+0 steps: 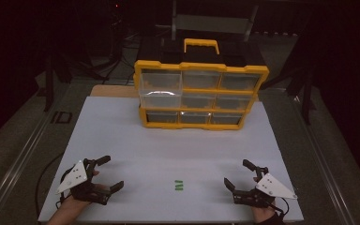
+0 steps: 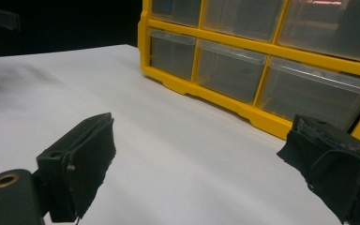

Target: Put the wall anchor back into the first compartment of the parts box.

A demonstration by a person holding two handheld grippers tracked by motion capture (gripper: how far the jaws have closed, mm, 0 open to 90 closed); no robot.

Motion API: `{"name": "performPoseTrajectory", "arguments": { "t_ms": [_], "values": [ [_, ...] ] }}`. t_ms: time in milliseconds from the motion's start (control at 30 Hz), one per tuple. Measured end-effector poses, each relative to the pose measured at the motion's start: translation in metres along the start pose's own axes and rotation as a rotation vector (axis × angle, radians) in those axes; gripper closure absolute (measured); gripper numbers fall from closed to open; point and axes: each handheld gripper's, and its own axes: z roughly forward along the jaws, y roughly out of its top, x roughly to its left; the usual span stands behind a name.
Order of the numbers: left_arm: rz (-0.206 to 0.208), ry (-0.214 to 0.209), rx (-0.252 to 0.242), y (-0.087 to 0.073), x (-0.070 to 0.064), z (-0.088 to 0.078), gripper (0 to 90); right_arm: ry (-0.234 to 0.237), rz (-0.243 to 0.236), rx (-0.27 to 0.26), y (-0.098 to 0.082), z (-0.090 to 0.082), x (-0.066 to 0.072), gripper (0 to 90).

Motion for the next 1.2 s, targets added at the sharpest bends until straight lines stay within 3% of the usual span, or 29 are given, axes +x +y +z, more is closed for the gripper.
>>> {"name": "performPoseTrajectory", "arguments": {
  "t_ms": [67,100,267,400,767,1200],
  "values": [
    [-0.008,-0.009,0.004,0.004,-0.001,0.002,0.0,0.001,-0.002,-0.002,0.001,0.001,0.001,7.9],
    [-0.02,-0.035,0.003,0.012,-0.002,0.005,0.0,0.004,-0.003,-0.002,0.001,0.001,0.002,7.9],
    [-0.014,-0.086,0.005,0.027,-0.005,0.014,0.0,0.014,-0.008,-0.001,0.002,0.003,0.004,7.9],
    [-0.005,-0.161,0.025,0.045,-0.006,0.03,0.0,0.021,-0.011,0.004,0.001,0.003,0.004,7.9],
    [0.073,-0.309,0.063,0.08,-0.011,0.071,0.0,0.037,-0.006,0.004,0.001,0.004,0.004,7.9],
    [0.113,-0.413,0.092,0.1,-0.022,0.111,0.0,0.048,-0.004,0.004,0.001,0.005,0.004,7.9]
  ]
}}
